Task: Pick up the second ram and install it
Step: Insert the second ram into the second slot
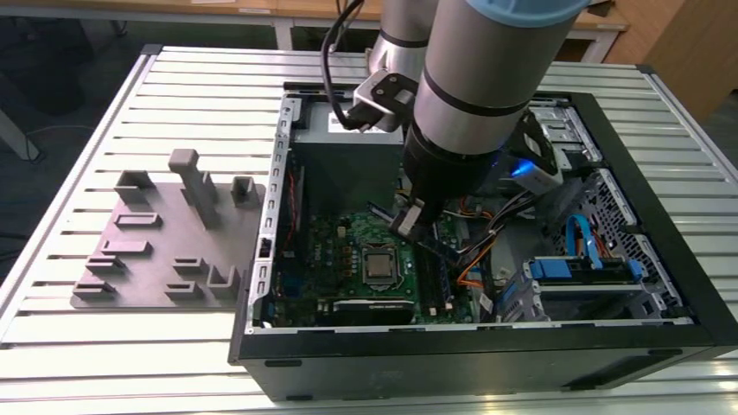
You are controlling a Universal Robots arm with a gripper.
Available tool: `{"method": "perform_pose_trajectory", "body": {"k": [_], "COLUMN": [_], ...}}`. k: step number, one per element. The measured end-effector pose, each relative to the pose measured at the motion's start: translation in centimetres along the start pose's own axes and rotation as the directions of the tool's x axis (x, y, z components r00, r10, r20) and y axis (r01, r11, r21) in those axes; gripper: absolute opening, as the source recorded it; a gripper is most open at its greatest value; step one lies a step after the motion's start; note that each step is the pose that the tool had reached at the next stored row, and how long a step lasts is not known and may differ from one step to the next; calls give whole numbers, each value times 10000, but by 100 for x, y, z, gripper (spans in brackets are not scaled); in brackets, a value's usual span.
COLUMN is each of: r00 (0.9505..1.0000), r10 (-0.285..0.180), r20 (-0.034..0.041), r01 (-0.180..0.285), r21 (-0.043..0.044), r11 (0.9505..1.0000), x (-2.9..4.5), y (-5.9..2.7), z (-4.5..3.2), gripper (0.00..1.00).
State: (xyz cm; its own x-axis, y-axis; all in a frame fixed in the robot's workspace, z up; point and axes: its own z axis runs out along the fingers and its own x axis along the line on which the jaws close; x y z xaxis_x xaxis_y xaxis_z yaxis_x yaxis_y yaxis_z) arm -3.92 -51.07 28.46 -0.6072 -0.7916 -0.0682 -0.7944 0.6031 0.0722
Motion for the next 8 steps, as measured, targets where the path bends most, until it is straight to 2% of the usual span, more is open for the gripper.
{"method": "perform_pose_trajectory", "body": {"k": [8], "r00": [9971], "r10": [757], "r20": [57], "r01": [-758], "r21": [50], "r11": [9971], "x": [0], "y": [0], "z": [2], "gripper": [13]}}
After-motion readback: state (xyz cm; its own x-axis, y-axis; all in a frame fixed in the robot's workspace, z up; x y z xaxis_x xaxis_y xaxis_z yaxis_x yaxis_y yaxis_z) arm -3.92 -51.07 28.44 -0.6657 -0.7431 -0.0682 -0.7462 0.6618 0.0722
